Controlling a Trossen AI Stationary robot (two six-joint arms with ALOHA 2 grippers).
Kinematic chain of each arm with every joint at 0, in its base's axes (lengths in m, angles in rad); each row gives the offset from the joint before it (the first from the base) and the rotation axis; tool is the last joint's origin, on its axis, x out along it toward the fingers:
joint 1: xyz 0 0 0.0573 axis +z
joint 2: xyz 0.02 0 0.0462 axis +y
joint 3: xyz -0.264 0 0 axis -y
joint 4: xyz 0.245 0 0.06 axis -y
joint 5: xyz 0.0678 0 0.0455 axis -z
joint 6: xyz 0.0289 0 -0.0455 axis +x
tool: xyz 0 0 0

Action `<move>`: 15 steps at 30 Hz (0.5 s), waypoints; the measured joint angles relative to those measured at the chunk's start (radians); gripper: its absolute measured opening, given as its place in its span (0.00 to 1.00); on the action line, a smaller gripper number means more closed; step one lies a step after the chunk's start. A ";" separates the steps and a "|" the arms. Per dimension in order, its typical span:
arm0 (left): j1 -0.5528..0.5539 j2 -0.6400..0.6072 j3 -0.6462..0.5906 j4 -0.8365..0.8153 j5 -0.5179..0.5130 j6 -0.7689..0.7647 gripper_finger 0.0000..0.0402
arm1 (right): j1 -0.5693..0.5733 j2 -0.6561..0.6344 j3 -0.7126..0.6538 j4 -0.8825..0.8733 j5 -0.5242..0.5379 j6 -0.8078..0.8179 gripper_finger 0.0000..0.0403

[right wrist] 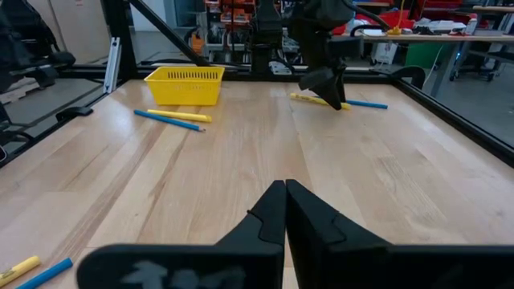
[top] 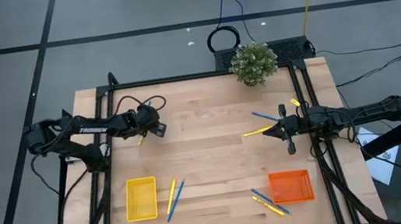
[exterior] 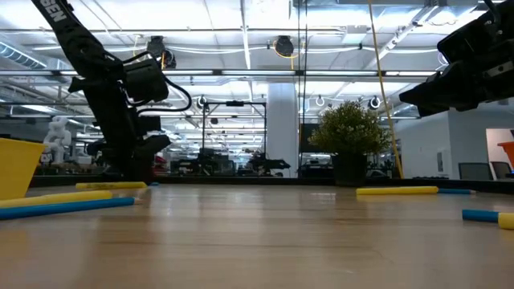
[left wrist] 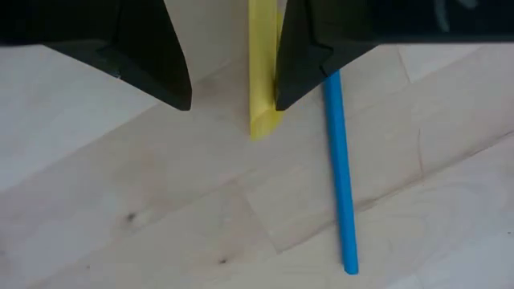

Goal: Sort pens & pencils
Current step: Put the top left yellow pen into the yellow bin

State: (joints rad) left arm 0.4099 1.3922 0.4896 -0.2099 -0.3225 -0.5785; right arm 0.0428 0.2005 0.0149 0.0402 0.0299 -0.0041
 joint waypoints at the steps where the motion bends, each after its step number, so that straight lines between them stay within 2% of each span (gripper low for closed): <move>1: -0.002 0.000 0.000 -0.005 0.000 0.002 0.46 | 0.000 0.000 0.000 0.000 0.000 0.000 0.00; 15: -0.019 -0.001 0.001 -0.123 -0.001 0.028 0.46 | 0.000 0.000 0.000 0.000 0.000 0.000 0.00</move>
State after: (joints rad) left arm 0.3912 1.3914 0.4905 -0.3327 -0.3232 -0.5500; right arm 0.0429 0.2005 0.0149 0.0402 0.0299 -0.0042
